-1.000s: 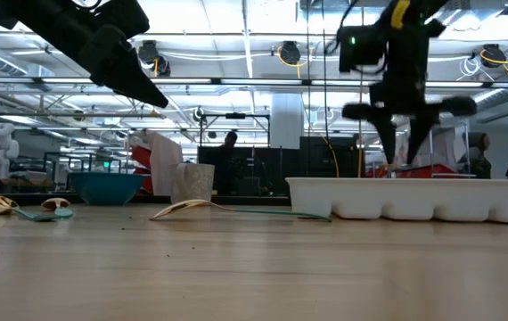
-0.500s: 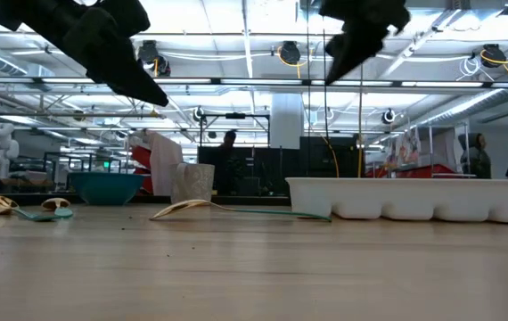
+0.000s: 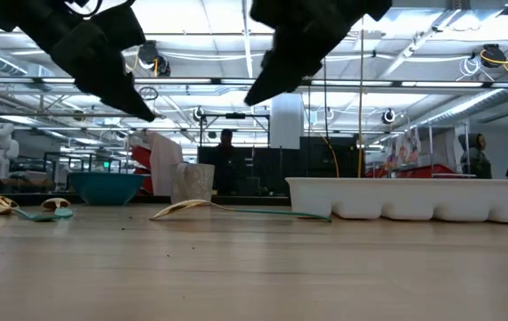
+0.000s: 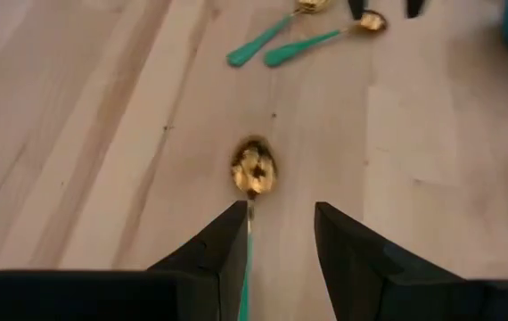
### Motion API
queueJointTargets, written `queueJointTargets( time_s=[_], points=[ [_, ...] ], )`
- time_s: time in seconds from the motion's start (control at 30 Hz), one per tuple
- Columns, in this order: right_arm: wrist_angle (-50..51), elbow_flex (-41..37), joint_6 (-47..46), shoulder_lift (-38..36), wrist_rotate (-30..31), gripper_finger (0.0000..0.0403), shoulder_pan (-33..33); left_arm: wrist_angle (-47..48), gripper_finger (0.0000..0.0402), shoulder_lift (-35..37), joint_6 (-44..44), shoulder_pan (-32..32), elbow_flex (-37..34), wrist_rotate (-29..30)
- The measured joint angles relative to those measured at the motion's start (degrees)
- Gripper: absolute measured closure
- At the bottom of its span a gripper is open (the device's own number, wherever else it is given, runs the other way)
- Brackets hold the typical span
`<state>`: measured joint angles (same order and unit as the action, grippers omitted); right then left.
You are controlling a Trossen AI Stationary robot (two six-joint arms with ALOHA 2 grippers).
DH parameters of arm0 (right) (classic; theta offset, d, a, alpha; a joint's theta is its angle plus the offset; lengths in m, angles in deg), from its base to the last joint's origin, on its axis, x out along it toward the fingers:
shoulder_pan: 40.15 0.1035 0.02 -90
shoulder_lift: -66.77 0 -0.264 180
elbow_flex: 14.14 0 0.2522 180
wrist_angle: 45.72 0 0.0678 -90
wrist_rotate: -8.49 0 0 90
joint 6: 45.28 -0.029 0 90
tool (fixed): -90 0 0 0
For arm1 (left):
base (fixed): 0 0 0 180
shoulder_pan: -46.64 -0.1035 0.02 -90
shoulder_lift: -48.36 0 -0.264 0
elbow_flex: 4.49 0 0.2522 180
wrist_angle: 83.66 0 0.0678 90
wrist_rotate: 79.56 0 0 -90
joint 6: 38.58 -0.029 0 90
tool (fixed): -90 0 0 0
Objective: Sort silverware
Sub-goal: Put the green spoon into the white silverware organizer
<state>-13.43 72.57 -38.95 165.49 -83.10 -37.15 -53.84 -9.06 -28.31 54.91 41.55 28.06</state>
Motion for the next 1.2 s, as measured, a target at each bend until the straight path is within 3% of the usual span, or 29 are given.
queueJointTargets(
  time_s=[0.23, 0.63, 0.97, 1.2],
  points=[
    [-0.01, 7.38, -1.06, 9.54, 6.06, 0.0280, 2.91, 3.49, 0.0242, 0.00, 2.58, 0.00, 0.00, 0.02],
    [2.71, 11.65, 16.59, 19.92, 19.09, 0.0273, 8.84, 6.09, 0.0242, 0.00, 3.03, 0.00, 0.00, 0.02],
    [-0.80, 11.71, 16.96, 21.65, 22.32, 0.0203, 10.56, 5.59, 0.0242, 0.01, 3.05, 0.00, 0.00, 0.05],
    [-2.24, 11.69, 16.88, 23.69, 22.59, 0.0191, 10.52, 5.52, 0.0242, 0.01, 3.14, 0.11, 0.02, 0.07]
  ],
)
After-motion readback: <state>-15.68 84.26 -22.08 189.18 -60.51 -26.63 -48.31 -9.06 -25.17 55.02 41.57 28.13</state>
